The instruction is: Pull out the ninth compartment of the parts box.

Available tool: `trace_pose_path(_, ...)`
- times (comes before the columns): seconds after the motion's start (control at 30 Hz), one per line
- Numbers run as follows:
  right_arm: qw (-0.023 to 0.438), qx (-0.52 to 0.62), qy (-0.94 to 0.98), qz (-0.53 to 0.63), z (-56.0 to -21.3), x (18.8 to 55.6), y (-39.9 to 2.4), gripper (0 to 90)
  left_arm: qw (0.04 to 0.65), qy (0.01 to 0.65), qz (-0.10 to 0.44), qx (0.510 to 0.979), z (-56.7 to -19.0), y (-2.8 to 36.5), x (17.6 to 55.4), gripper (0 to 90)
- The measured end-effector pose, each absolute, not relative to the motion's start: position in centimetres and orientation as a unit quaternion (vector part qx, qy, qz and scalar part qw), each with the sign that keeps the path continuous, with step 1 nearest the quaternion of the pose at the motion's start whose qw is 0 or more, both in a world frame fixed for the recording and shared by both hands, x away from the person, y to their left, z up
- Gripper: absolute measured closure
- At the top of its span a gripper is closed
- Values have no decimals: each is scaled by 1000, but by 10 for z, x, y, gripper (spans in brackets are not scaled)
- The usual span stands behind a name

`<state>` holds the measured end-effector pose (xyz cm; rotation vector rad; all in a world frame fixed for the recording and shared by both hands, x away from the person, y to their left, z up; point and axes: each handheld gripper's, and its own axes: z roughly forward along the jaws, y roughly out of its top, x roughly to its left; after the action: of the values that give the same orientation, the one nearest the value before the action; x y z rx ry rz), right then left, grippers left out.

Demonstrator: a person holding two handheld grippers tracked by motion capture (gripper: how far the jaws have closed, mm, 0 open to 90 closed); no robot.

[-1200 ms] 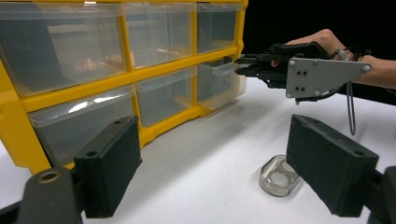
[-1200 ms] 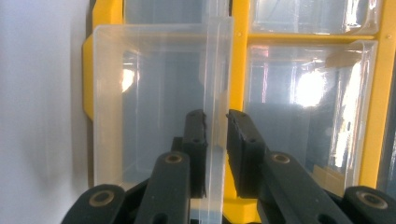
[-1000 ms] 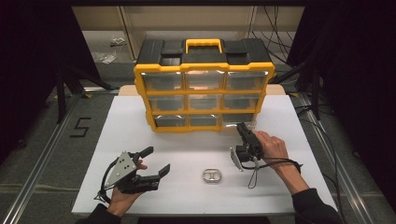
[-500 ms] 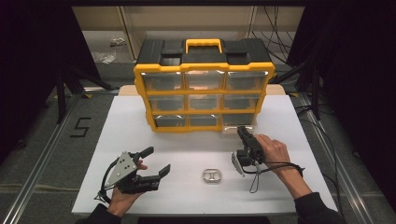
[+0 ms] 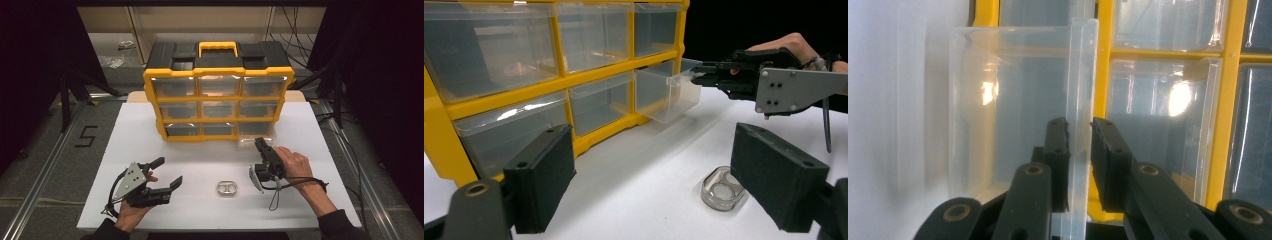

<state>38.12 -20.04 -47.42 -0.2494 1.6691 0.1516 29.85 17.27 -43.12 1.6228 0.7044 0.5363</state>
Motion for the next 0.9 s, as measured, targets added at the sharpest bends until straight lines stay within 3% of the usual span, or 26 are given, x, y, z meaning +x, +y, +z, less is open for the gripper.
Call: trace_pose_path(0.9, 659, -114, 740, 70, -474, 370, -200, 787, 600, 304, 233, 703, -432, 173, 299, 174)
